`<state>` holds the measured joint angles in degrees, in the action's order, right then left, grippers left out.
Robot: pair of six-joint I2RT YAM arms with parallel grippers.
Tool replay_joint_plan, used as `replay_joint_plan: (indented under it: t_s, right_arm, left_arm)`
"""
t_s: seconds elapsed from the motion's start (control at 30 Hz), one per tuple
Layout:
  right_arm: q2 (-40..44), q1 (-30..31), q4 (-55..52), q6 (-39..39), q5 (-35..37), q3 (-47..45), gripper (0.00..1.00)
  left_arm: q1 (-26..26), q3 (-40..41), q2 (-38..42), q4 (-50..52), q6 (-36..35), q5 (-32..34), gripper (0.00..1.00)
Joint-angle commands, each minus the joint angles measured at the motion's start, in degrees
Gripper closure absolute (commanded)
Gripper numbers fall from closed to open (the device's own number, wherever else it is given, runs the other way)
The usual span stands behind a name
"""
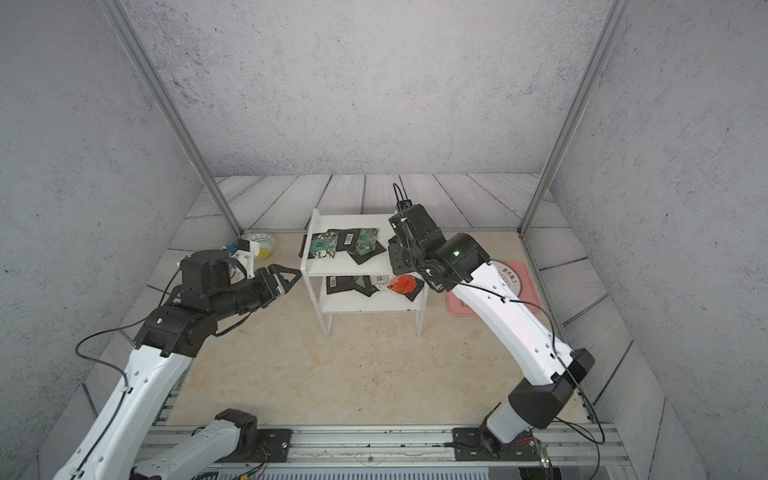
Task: Remove the tea bags from the shelf
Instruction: Pick up the tea bag from the shelf.
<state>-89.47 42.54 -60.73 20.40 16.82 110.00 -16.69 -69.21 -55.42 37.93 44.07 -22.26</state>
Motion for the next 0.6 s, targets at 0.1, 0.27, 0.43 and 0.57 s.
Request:
replay_joint_plan:
  t_s: [0.1, 0.27, 0.43, 0.57]
  right_arm:
    - [-2.5, -0.1, -14.2, -1.0, -6.8, 1.0, 0.93]
    - [1.2, 0.0, -8.1, -2.8, -10.3, 0.7, 0.93]
    - [5.1, -0.1, -2.7, -5.1, -12.8, -0.7, 0.93]
    - [7.5, -0.1, -0.4, -6.3, -15.5, -1.5, 0.93]
  left_arm:
    - [-0.3, -0.2, 0.4, -0.8, 0.3, -0.4, 0.40]
    - [-0.3, -0.5, 0.5, -0.8, 0.1, -0.2, 0.40]
    - [-0.3, -1.1, 0.5, -0.3, -0.1, -0.1, 0.40]
    - [-0.3, -1.5, 0.6, -0.2, 0.1, -0.5, 0.40]
